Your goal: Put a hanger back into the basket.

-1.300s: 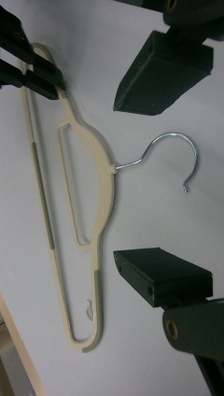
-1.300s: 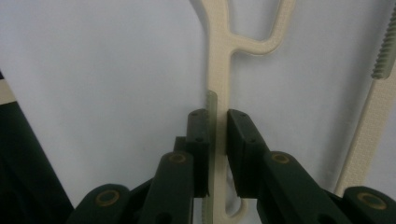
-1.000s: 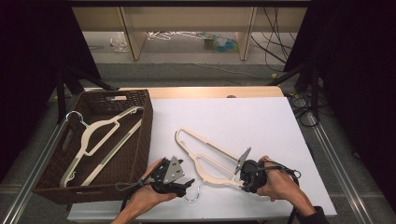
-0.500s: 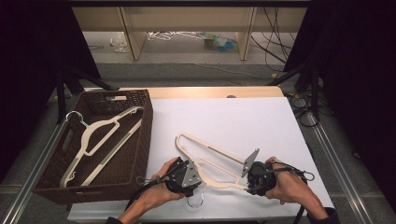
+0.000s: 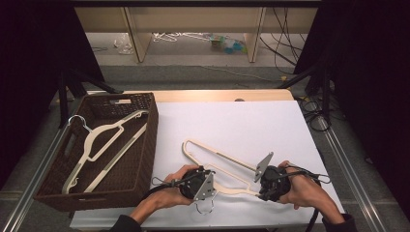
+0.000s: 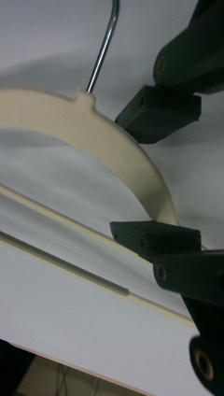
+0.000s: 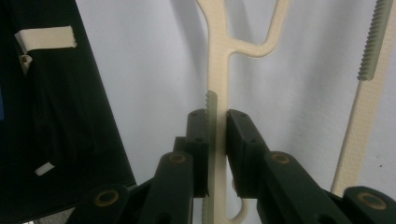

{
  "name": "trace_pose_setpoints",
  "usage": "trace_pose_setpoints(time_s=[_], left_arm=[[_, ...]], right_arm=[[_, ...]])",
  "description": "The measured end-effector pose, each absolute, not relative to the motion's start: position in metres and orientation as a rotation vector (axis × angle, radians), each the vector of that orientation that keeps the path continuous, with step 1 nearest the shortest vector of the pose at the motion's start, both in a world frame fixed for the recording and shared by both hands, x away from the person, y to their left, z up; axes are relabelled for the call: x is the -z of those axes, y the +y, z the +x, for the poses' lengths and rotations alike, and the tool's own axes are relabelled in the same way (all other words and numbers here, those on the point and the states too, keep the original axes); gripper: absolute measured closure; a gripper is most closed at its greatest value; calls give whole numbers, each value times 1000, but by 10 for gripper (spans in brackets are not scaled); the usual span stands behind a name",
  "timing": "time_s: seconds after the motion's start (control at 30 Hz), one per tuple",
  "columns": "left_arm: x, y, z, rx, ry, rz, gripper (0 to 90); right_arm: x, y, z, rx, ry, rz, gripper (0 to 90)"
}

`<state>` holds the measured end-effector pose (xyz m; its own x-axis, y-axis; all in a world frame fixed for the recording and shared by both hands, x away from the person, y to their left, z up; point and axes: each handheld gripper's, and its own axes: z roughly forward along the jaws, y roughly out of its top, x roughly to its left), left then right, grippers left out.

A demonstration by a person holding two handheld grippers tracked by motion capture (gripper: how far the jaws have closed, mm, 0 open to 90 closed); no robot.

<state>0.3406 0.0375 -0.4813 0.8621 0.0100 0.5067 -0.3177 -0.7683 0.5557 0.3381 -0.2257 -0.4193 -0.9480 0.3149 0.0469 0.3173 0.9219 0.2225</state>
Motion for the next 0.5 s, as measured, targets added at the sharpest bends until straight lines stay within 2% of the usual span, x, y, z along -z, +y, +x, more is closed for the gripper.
trace_pose_setpoints(time_s=[0.3, 0.5], left_arm=[[466, 33, 338, -671, -411, 2358, 683], [450, 31, 337, -690, -424, 2332, 749]], right_arm=[[421, -237, 343, 398, -3033, -501, 794], [420, -244, 347, 465, -3017, -511, 777]])
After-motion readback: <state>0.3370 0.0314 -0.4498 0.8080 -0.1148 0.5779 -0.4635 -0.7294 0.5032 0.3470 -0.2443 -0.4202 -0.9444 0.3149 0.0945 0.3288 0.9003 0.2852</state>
